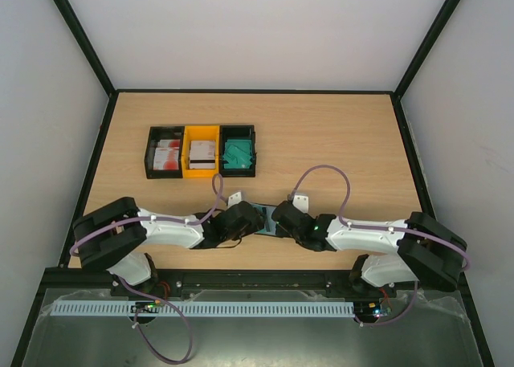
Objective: Put the credit cards into the card holder
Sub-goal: Insert the credit card into the card holder, then turn over the card slot in the card holder.
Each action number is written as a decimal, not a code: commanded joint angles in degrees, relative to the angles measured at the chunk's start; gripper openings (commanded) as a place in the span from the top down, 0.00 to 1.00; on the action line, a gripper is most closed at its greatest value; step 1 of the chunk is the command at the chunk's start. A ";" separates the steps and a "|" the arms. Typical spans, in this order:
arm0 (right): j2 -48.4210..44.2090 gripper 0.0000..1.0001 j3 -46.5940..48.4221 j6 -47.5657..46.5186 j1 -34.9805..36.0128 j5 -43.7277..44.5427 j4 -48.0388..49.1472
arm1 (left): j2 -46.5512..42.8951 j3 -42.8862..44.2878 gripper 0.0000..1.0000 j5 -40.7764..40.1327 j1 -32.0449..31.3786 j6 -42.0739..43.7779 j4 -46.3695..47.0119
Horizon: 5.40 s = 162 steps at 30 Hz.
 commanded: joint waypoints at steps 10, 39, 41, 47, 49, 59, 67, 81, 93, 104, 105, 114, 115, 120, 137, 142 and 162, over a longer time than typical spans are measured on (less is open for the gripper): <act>-7.56 0.58 0.18 1.24 -0.20 2.81 -4.14 | 1.88 2.85 0.53 -4.56 0.61 3.90 -13.19; 6.80 0.84 2.38 -9.83 -9.87 -8.65 8.98 | 7.47 4.36 0.83 5.58 4.56 11.31 -6.85; 6.45 0.84 2.40 -9.70 -9.88 -8.45 9.33 | 7.89 4.37 0.83 7.11 4.68 12.45 -5.26; 2.82 0.79 1.54 -8.99 -9.90 -7.10 9.89 | 8.61 3.74 0.82 11.80 4.77 14.53 0.24; 1.41 0.76 1.22 -8.69 -9.89 -6.43 9.79 | 8.32 3.53 0.82 11.97 4.78 14.81 0.78; 0.79 0.62 1.46 -7.65 -9.89 -3.88 7.28 | 5.72 3.25 0.70 8.64 4.86 15.43 -2.58; 3.77 0.61 2.14 -6.80 -9.87 -4.55 6.76 | 7.88 4.92 0.59 10.34 4.95 17.24 -1.13; -1.92 0.61 1.65 -5.79 -9.88 -1.11 4.60 | 9.09 7.15 0.60 14.25 4.86 22.13 0.71; -1.00 0.62 8.46 -6.60 -3.13 4.14 -4.66 | -5.71 6.00 0.31 1.43 5.50 21.03 -17.79; 8.74 0.63 11.00 -4.64 5.09 -2.49 2.56 | -13.60 -3.79 0.39 5.50 10.12 18.53 -14.43; 9.31 0.64 10.94 -4.56 5.12 -3.27 3.06 | -13.52 -4.16 0.41 6.34 10.38 18.42 -13.66; 11.94 0.70 9.54 -3.75 5.13 -3.73 4.90 | -11.80 -5.65 0.57 10.54 11.14 19.23 -7.06; 12.16 0.70 9.37 -3.67 5.15 -3.82 5.21 | -11.55 -5.59 0.58 10.69 11.25 19.35 -6.76; 13.04 0.71 9.04 -3.54 5.09 -3.65 5.62 | -10.42 -5.70 0.62 11.34 11.44 19.47 -5.57; 14.09 0.73 7.84 -2.66 5.08 -3.63 6.40 | -6.64 -7.41 0.71 13.89 11.60 17.39 -1.50; 13.75 0.73 7.64 -2.53 5.11 -3.86 6.79 | -6.66 -7.42 0.72 15.63 11.67 17.34 -0.18; 11.50 0.73 5.32 -1.77 5.05 -4.31 9.63 | -3.26 -7.24 0.58 18.80 12.17 12.17 2.59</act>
